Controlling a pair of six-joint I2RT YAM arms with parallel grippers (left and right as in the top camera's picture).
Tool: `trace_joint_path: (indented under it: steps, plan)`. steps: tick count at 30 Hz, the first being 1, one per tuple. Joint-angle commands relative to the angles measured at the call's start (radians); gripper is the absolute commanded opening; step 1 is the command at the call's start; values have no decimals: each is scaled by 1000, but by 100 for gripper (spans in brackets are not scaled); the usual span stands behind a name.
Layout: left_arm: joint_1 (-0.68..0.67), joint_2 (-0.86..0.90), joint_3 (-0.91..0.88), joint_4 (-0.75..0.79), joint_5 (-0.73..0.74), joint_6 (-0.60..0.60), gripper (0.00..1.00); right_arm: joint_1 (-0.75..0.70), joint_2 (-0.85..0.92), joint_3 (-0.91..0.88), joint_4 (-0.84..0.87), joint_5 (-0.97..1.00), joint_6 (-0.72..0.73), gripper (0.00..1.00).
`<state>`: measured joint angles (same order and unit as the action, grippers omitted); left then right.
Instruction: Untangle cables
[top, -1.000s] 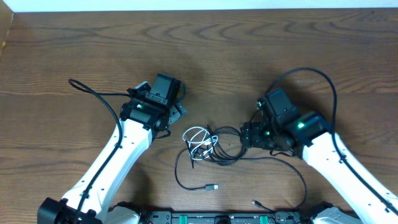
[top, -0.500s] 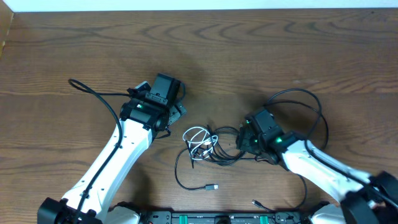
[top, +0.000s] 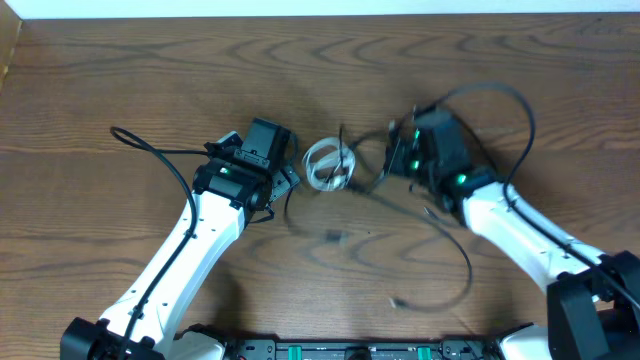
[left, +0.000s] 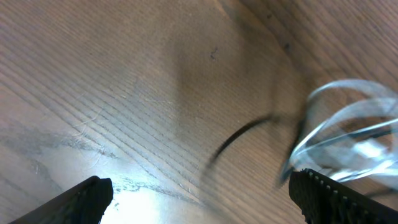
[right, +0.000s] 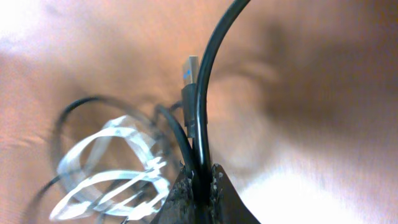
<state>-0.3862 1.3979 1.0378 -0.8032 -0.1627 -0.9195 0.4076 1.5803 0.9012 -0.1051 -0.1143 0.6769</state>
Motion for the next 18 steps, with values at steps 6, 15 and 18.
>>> trace_joint_path:
  steps: [6, 15, 18]
  plan:
    - [4, -12, 0, -4, -2, 1, 96, 0, -2, 82, -221, 53, -109, 1]
    - [3, -12, 0, 10, 116, -26, 96, 21, 0, 64, -452, 71, -87, 86]
    - [3, -12, 0, 32, 209, -79, 100, 21, 0, 64, -493, 71, -87, 99]
